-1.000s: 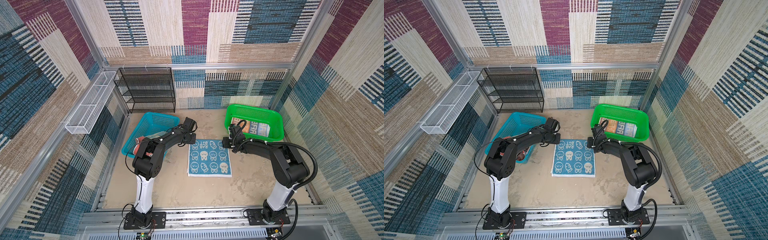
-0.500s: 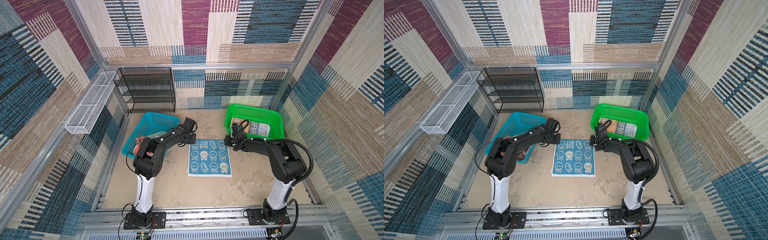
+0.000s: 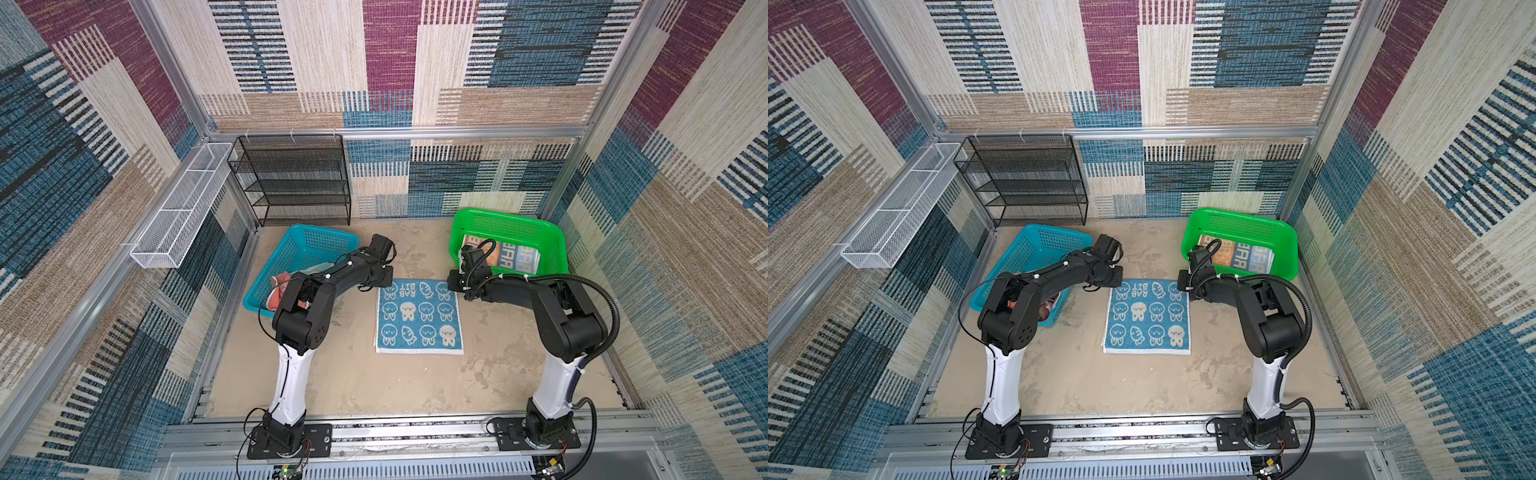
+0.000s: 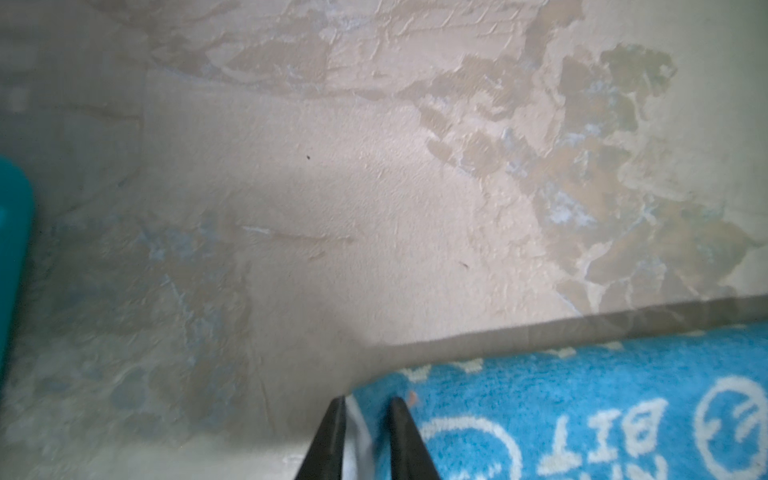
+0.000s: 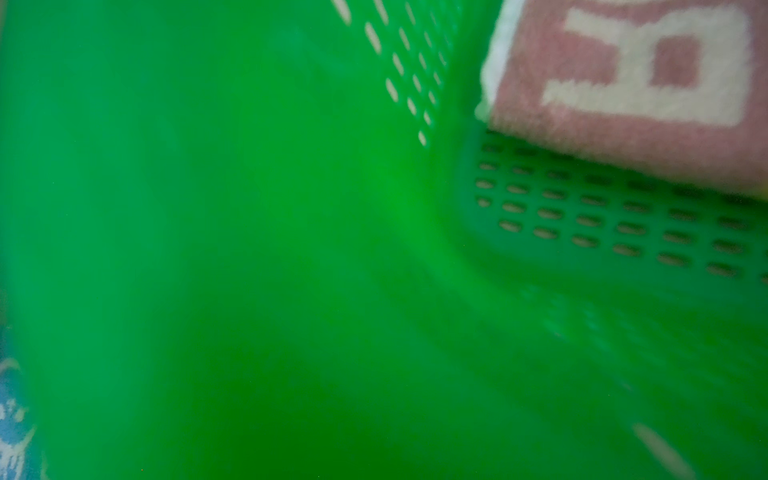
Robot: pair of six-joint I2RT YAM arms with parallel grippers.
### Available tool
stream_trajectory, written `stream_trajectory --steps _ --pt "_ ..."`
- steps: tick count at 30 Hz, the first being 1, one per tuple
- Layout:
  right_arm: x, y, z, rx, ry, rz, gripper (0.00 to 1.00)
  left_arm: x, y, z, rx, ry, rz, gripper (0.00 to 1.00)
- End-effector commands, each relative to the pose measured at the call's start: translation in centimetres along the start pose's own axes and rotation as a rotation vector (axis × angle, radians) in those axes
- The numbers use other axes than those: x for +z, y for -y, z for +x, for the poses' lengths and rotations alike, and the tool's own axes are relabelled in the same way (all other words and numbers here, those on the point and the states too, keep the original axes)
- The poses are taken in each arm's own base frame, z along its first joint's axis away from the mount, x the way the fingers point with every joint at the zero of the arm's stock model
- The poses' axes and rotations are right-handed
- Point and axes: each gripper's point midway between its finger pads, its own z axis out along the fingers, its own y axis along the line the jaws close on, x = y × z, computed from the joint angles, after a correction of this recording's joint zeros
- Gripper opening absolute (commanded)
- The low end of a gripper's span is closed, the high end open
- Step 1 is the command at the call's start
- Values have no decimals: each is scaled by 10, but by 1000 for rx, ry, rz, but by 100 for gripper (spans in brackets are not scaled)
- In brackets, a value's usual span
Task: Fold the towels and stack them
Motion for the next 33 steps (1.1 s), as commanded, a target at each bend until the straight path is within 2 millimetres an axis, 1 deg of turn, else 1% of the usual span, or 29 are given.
stream_trajectory --steps 1,2,6,7,8,14,16,21,27,30,33 --pt "1 -7 -2 -5 -1 -35 22 0 5 3 -13 -18 28 16" --pt "2 -8 -1 -6 -5 -40 22 0 5 3 -12 -18 33 13" --pt "2 -10 1 -9 -15 -50 9 0 8 1 -11 -19 51 0" --pt "2 -10 2 -11 -18 -53 2 1 8 0 -10 -20 52 0" --pt "2 -11 1 -13 -17 -54 0 1 8 1 -9 -25 50 0" --pt "-2 -12 -1 -23 -11 -57 0 -2 7 -1 1 -22 50 0" --pt "-7 -13 -3 -26 1 -65 0 -9 8 -2 4 -6 55 0" --pt "-24 -22 -14 -59 42 -103 0 -28 10 -14 24 56 75 0" --pt "-46 -31 -33 -89 108 -128 0 -48 7 -24 49 100 60 0" --pt "-55 -36 -47 -112 155 -137 0 -58 6 -34 69 138 46 0" --pt "-56 -40 -61 -137 179 -140 0 -65 3 -49 90 171 27 0"
